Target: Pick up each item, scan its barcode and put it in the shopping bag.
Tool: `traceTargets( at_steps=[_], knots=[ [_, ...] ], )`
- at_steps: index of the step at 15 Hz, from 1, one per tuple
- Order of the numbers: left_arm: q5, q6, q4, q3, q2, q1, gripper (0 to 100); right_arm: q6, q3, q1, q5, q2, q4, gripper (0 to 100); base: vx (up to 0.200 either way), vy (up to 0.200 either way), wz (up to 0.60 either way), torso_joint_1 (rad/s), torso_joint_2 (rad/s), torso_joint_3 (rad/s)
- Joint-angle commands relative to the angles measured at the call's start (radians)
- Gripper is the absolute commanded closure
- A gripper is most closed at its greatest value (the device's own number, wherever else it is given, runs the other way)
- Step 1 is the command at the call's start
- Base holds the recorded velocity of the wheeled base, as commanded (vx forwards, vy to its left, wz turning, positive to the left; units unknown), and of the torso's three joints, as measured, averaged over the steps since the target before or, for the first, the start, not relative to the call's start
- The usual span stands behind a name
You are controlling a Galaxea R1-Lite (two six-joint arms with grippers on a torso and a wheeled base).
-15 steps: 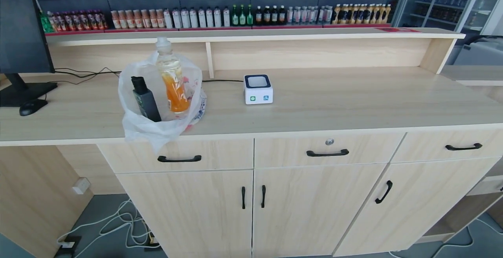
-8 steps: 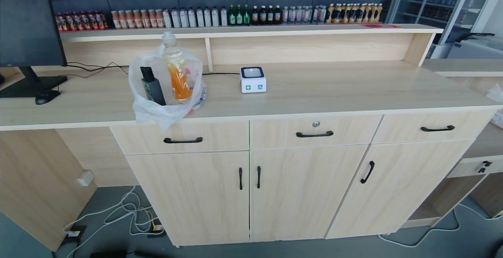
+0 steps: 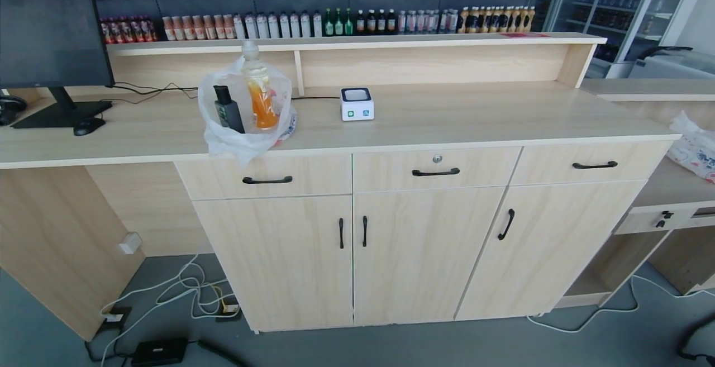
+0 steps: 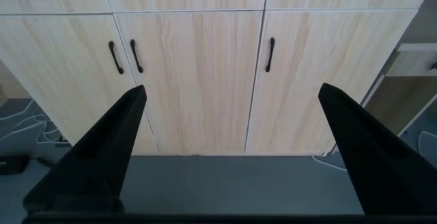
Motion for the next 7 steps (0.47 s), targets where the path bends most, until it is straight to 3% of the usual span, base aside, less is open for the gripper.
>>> traceTargets(
  at_steps=[1, 7],
  knots=[
    [0.000, 0.000, -0.001, 0.000, 0.001, 0.000, 0, 0.000, 0.000, 0.000, 0.000, 0.002, 0.000, 0, 0.000, 0.000, 0.00, 0.000, 0.00, 0.000],
    [0.000, 0.000, -0.001, 0.000, 0.001, 0.000, 0, 0.022, 0.000, 0.000, -0.001, 0.002, 0.000, 0, 0.000, 0.000, 0.00, 0.000, 0.00, 0.000]
  ],
)
